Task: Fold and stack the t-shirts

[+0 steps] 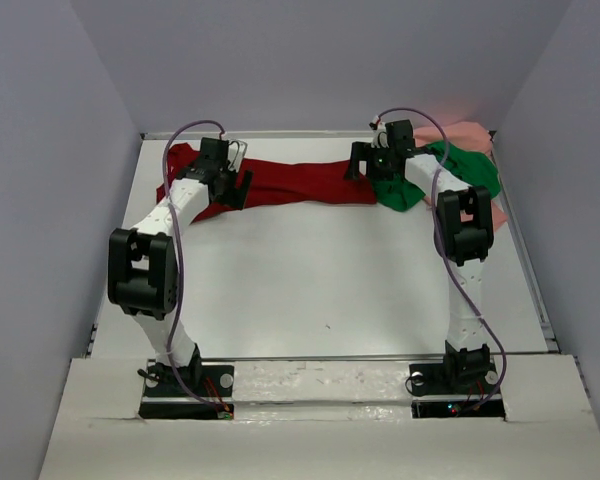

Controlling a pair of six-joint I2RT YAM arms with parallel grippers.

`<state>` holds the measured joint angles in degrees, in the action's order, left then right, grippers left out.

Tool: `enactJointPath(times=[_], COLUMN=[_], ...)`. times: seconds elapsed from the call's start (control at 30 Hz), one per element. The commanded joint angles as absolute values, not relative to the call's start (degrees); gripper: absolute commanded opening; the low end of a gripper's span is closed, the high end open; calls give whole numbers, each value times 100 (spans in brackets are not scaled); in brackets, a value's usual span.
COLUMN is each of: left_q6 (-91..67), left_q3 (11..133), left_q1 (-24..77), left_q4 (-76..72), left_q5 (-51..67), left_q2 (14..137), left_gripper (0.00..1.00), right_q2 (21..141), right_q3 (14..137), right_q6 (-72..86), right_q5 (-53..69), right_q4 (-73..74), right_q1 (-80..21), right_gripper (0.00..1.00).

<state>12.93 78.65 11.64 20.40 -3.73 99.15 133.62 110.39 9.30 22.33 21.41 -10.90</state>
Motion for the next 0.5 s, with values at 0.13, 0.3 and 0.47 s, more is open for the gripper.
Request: enactJointPath(times=[0.13, 0.3, 0.47], left_q6=[1424, 1283, 1161], left_q3=[7927, 8279, 8726], left_q1=[1222, 1274, 1380], left_q4=[1565, 1319, 1178], left_q5=[-782, -914, -1098], left_q2=[10414, 10827, 11363], left_gripper=[99, 99, 99], right_q2=[13043, 13052, 13034], right_q3=[11013, 10942, 10951], right_q6=[1019, 1020, 1037], right_q5=[2522, 2575, 2663], right_q4=[1951, 1951, 1942], right_q1=[-1063, -1063, -1063], right_gripper=[97, 97, 97])
